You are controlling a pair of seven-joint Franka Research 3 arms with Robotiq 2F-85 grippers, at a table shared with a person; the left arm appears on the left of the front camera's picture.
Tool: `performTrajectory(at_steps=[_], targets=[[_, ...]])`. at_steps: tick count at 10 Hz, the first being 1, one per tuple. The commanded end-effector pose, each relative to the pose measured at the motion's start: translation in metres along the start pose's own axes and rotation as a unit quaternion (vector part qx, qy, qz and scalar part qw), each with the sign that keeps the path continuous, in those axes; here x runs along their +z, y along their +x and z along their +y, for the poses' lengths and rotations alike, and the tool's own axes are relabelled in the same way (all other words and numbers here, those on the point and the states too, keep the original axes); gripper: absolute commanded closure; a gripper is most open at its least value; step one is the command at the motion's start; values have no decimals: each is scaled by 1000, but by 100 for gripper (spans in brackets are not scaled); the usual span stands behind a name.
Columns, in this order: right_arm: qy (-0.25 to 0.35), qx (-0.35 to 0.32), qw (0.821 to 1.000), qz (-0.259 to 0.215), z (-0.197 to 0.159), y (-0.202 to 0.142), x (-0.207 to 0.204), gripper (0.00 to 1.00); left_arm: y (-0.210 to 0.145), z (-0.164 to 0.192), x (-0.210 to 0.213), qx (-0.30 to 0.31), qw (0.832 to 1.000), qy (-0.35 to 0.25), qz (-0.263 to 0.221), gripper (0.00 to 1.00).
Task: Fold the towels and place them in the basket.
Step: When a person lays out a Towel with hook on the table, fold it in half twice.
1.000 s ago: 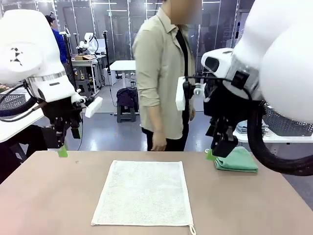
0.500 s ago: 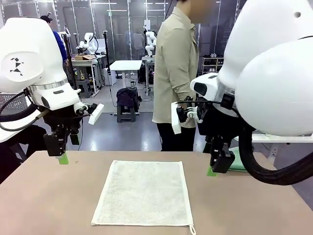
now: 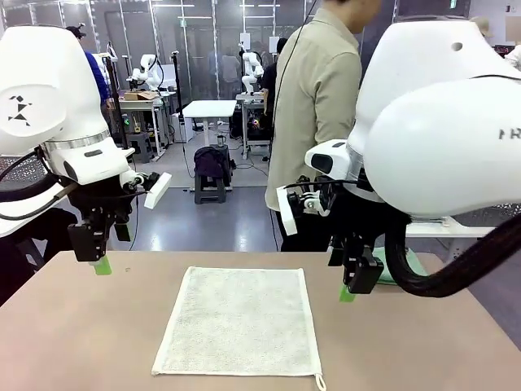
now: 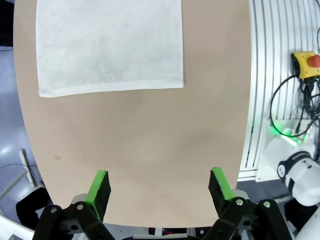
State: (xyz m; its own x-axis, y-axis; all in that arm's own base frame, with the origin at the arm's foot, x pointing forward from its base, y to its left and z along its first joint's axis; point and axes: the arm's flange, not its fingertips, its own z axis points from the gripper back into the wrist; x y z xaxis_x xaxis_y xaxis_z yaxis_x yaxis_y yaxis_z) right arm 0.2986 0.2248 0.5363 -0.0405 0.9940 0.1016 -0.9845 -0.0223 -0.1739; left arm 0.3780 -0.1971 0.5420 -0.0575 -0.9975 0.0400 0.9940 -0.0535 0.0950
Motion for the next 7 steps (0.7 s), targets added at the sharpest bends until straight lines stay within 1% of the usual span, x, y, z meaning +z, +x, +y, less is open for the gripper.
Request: performTrajectory(at_steps=[1,6,7], targets=[[1,-13,1000,-2,-19,4,3,27,-3,-9,-6,2,1000,19,8,0],[5,-30,1000,1,-31,11,1,27,0,-9,-12,-5,1000,14,1,0],[1,-15,1000,2,-29,7,3,27,3,-7,-9,-7,1000,-4,1,0]])
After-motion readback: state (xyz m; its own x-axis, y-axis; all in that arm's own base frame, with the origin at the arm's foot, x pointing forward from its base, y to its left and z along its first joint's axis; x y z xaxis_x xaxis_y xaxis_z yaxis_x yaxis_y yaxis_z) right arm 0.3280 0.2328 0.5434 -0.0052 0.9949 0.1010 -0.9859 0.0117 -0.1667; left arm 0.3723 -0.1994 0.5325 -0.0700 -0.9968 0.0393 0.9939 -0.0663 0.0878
